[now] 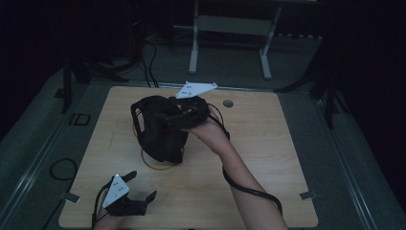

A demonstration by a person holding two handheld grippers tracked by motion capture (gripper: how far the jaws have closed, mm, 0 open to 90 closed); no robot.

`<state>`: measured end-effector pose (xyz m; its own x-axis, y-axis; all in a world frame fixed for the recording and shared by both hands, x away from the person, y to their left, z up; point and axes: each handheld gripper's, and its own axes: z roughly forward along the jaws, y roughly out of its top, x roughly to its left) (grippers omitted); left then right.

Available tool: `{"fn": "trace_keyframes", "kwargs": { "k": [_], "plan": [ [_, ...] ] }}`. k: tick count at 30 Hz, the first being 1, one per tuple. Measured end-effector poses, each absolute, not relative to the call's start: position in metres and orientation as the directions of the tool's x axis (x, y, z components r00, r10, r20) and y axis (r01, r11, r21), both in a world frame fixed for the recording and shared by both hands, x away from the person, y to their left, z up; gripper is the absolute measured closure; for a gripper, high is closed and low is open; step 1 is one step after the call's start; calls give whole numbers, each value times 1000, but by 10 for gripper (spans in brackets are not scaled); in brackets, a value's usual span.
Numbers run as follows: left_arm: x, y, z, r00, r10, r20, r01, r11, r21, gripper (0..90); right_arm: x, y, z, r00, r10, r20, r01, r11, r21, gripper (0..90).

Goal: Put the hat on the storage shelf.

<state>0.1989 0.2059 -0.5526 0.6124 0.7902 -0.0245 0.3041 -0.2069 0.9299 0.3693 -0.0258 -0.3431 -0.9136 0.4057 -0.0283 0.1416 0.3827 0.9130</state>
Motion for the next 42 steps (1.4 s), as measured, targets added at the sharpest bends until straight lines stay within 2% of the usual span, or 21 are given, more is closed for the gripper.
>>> {"fn": "trace_keyframes", "kwargs": {
  "k": [4,7,23,42],
  "plan": [
    [200,206,-553,611,791,-27,308,-206,929,20,370,-33,-346,-920,393,7,164,368,915,132],
    [200,206,-553,611,791,-29,309,-204,929,20,370,-40,-348,-918,396,7,166,371,914,118],
    [200,205,-554,608,793,-25,310,-209,927,20,361,-80,-364,-897,438,-53,131,379,916,118],
    [202,204,-554,613,789,-30,309,-205,929,20,341,-120,-419,-891,455,-2,179,354,918,118]
  ]
}}
